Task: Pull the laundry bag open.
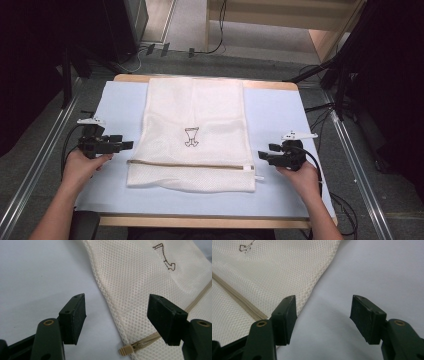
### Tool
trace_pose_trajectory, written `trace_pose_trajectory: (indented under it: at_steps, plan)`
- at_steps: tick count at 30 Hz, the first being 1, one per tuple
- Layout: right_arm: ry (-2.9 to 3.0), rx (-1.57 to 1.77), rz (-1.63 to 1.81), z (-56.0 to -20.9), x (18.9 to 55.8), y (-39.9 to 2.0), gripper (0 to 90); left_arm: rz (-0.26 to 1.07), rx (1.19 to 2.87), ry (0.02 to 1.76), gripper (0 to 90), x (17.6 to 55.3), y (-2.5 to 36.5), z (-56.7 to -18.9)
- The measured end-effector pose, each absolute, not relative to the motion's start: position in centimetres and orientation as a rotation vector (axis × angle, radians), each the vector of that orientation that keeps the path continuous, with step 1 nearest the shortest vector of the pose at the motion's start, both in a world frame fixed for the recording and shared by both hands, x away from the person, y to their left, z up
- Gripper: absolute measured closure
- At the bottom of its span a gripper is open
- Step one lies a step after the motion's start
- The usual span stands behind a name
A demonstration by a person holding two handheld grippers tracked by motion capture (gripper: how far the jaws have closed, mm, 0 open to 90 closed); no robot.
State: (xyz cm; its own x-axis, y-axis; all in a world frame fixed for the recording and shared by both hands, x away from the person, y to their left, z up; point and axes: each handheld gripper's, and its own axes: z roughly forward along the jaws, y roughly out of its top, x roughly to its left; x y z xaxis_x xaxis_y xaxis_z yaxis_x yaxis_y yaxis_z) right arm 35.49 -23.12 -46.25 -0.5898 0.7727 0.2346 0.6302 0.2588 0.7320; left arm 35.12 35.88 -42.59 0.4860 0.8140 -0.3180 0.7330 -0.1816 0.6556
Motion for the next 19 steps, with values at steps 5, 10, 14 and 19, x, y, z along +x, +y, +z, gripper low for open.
trace_pose_trajectory:
  at_steps: [5,10,14,19]
  plan:
    - [2.349,1.33,1.238,-46.29,35.48,-23.08,38.5,0.131,1.95,1.282,32.1,35.17,35.84,-42.69]
    - [2.358,1.331,1.229,-46.41,35.51,-23.0,37.8,0.13,1.951,1.286,31.7,35.17,35.83,-42.77]
    - [2.358,1.336,1.225,-46.48,35.54,-22.97,37.6,0.128,1.955,1.289,31.7,35.2,35.86,-42.81]
    - [2.358,1.337,1.221,-46.6,35.62,-23.01,37.3,0.127,1.961,1.288,31.7,35.24,35.72,-42.93]
